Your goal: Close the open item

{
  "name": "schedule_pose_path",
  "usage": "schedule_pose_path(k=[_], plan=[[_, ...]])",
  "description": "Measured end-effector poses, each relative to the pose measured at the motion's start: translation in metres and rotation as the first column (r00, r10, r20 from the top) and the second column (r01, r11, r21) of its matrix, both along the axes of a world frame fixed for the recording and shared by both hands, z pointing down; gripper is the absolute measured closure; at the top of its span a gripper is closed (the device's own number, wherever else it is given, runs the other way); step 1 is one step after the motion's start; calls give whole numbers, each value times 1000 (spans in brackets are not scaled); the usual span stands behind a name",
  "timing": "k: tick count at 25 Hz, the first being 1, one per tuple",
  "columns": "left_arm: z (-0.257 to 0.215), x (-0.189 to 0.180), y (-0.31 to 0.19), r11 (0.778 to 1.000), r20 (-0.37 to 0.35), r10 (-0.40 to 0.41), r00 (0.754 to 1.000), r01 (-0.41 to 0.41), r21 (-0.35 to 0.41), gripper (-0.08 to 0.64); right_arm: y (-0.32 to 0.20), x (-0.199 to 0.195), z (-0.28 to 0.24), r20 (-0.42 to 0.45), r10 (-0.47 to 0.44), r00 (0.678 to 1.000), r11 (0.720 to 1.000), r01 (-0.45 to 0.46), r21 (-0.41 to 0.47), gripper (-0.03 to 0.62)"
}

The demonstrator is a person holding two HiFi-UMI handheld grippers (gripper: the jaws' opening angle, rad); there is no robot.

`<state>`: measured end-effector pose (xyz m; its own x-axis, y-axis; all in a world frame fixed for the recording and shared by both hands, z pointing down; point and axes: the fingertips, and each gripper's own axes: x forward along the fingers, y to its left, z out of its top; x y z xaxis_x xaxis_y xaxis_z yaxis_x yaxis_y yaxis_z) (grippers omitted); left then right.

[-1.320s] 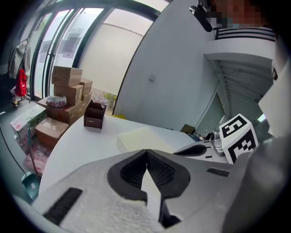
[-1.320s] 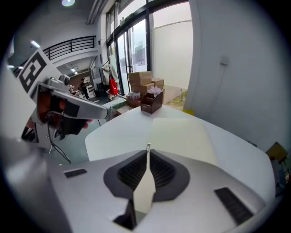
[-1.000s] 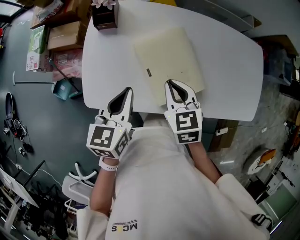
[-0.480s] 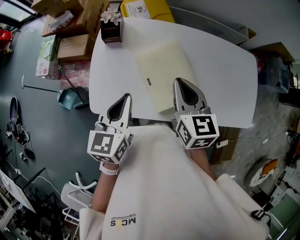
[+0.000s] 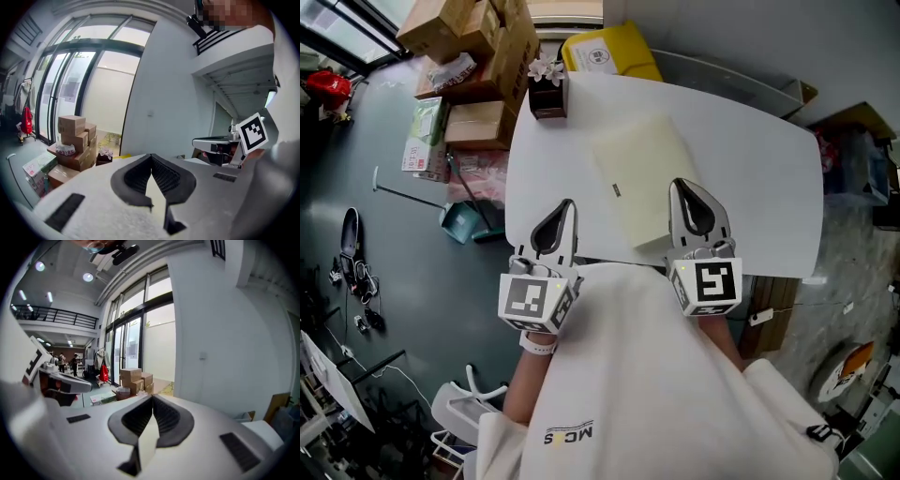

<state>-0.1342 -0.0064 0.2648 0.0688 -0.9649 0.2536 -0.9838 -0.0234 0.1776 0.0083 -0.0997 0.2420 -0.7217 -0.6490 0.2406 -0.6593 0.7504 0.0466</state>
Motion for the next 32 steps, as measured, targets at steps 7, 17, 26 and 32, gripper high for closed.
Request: schedule_pose_path(k=[7, 17, 26, 32], plan=[[-5, -11, 7, 1000, 15, -29, 999, 29, 5, 534, 9, -1, -2, -21, -25, 999, 999, 26, 33, 574], [-3, -15, 9, 999, 32, -46, 998, 47, -10, 534, 5, -2, 8, -13, -32, 999, 999, 32, 1, 574], [2, -10, 2, 999, 26, -40, 999, 41, -25, 534, -4, 1, 16, -33, -27, 999, 1000, 27, -8, 574], [6, -9, 4, 999, 19, -41, 999, 41, -32, 534, -2, -3, 20, -43, -42, 998, 999, 42, -14, 574]])
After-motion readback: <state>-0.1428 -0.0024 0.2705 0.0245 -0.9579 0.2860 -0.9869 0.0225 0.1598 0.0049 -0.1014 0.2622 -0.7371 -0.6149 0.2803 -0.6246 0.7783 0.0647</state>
